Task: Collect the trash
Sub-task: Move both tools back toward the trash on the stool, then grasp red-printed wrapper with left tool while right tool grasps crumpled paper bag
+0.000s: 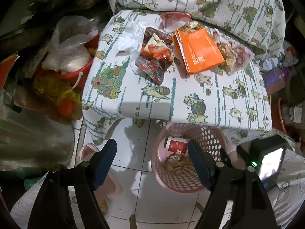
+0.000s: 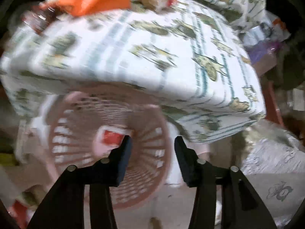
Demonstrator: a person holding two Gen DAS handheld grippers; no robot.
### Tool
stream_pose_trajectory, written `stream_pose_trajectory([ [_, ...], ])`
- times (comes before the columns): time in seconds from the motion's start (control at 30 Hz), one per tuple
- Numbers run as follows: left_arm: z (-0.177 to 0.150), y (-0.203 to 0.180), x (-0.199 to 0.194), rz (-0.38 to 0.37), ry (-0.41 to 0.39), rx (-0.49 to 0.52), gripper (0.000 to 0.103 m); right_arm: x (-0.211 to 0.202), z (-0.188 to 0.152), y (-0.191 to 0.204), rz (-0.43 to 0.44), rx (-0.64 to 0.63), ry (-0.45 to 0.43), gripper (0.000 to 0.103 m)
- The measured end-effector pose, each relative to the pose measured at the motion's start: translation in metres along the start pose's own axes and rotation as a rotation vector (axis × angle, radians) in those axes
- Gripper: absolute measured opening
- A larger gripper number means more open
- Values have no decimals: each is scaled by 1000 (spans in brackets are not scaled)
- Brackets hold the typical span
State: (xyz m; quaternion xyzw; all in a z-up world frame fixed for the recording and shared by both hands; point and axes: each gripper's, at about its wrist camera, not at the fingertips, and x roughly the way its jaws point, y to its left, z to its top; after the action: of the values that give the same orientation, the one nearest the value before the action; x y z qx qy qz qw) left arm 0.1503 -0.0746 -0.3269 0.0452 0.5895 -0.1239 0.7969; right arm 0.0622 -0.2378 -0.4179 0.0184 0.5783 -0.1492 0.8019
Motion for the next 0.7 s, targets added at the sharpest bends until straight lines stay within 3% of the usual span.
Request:
stream_pose_trajectory([
  [0.1,5,2,-10,20,-38,9,79,-25,9,3,45,-31,-10,49],
  [0.17,11,4,-22,49,-65,23,78,-49,23,-4,128,-24,-27,49],
  [0.23,21,11,-55,21,-156,28,79,-74,40,-11,173,-14,-61,49],
  [0.3,30,13,-80,56,-231,49,80,-103,57,-17,207,-28,-121,53],
  [0.4,54,12,-113,119,-345,79,87,-142,91,-27,176,-78,-221,56],
  [0.57,99,12,-108,98,-323,56,89,-172,145,-57,151,-55,-329,63],
  [0.7,122,11,-73,98,-244,62,92,-159,177,-72,126,-48,-365,65],
])
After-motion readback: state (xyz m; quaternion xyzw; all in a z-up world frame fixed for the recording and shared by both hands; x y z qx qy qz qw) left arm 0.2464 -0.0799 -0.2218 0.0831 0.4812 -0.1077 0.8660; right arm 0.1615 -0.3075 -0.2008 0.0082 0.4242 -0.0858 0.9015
